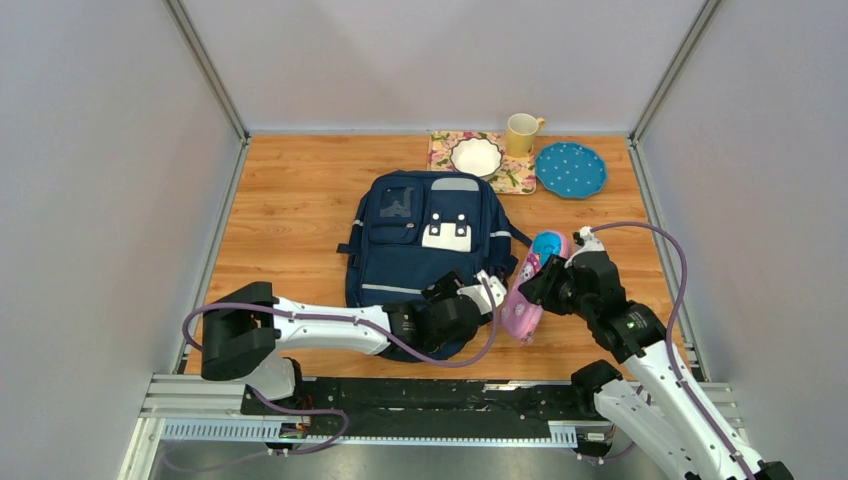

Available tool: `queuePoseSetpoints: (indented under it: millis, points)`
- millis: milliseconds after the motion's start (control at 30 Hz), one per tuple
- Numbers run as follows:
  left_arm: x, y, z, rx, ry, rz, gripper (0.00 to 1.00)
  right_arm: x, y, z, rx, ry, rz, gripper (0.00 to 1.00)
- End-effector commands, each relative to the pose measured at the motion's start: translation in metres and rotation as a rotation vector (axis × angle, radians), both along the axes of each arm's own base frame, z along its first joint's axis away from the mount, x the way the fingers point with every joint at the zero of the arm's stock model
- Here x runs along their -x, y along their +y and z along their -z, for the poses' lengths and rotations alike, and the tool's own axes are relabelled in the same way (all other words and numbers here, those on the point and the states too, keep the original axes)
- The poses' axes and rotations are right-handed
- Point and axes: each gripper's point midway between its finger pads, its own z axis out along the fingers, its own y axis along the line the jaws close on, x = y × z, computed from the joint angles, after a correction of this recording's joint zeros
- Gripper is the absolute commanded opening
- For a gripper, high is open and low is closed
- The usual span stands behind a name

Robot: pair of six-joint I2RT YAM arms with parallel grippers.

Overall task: Pack the student bag
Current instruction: Place the stationery in the student bag.

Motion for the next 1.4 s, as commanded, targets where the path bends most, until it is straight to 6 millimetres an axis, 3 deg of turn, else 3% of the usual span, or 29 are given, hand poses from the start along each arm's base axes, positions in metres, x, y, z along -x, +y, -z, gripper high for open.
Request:
queuePoseSetpoints:
  millis: [0, 67, 167, 200, 267, 300, 400, 700, 933, 1033, 1367]
  points:
    - [-0.014, 0.007, -0.009, 0.004, -0.075, -0.101, 0.76, -0.006, 0.005, -0.023, -0.049, -0.069, -0.002, 0.16]
    - [-0.014, 0.008, -0.007, -0.01, -0.076, -0.098, 0.71, -0.006, 0.004, -0.023, -0.048, -0.069, 0.001, 0.17]
    - [-0.015, 0.01, -0.002, -0.043, -0.077, -0.096, 0.53, -0.006, 0.004, -0.023, -0.049, -0.073, 0.001, 0.17]
    - [-0.015, 0.01, -0.002, -0.044, -0.076, -0.099, 0.42, -0.005, 0.004, -0.024, -0.049, -0.074, -0.001, 0.17]
    - [-0.015, 0.009, -0.001, -0.049, -0.075, -0.099, 0.29, -0.005, 0.004, -0.024, -0.05, -0.074, 0.003, 0.17]
    - [-0.015, 0.009, -0.002, -0.051, -0.074, -0.099, 0.17, -0.005, 0.004, -0.024, -0.049, -0.077, 0.004, 0.17]
    - [-0.016, 0.005, -0.01, -0.046, -0.082, -0.094, 0.0, -0.005, 0.002, -0.023, -0.046, -0.075, 0.01, 0.18]
    - [-0.019, -0.002, -0.041, -0.056, -0.116, -0.058, 0.0, -0.002, 0.006, -0.027, -0.071, -0.078, -0.009, 0.18]
    - [-0.019, -0.007, -0.073, -0.051, -0.123, -0.03, 0.0, 0.014, 0.044, -0.049, -0.247, -0.106, -0.198, 0.17]
    - [-0.019, -0.007, -0.086, -0.019, -0.127, -0.024, 0.0, 0.022, 0.051, -0.052, -0.29, -0.106, -0.25, 0.15]
    - [-0.02, 0.002, -0.121, 0.054, -0.142, -0.039, 0.0, 0.048, 0.074, -0.038, -0.461, 0.026, -0.351, 0.1]
